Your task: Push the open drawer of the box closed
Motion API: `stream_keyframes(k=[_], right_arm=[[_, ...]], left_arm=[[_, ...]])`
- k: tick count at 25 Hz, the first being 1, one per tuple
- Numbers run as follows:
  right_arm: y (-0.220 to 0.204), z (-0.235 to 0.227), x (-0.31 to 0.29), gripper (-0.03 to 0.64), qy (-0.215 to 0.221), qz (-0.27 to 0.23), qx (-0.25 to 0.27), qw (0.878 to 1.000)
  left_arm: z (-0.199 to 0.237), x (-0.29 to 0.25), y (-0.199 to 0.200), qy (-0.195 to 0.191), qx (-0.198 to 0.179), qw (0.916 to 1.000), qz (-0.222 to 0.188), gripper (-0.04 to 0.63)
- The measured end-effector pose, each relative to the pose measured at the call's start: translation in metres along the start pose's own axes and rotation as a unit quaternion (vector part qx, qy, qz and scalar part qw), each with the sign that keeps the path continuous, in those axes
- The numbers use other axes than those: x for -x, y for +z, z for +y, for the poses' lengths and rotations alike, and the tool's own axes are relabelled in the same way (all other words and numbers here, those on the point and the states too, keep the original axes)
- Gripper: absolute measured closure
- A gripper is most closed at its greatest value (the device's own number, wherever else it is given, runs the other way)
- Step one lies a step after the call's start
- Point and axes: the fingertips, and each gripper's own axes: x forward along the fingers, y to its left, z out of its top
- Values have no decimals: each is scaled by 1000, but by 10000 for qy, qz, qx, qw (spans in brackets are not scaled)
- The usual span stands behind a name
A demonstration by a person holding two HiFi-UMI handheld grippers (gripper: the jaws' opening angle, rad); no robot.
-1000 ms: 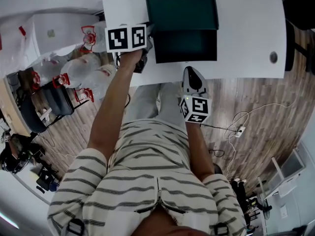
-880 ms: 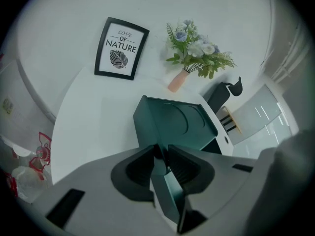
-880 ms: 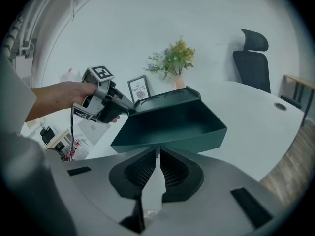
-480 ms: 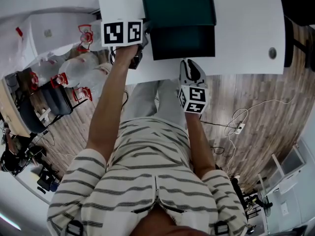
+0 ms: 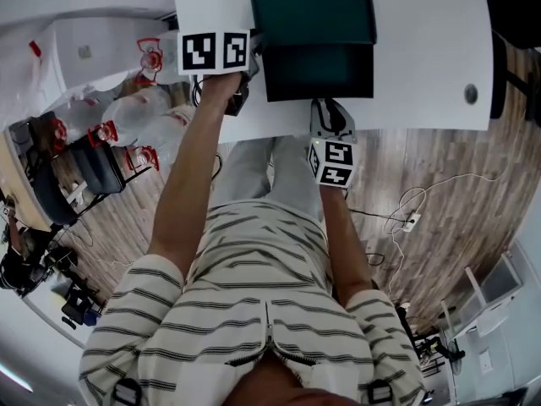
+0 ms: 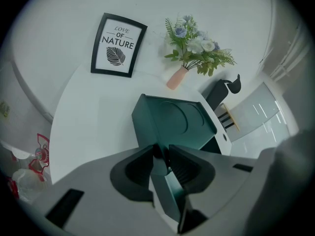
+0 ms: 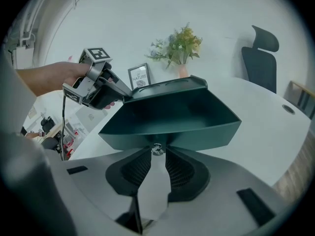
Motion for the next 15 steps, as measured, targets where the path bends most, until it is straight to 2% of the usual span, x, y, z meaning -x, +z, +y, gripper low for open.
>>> stream_keyframes(k=[15], right_arm=[[1,3,-3,541,-11,56,92,9999]], left_arm=[[-1,1,0,-50,32,10000,-19,491]])
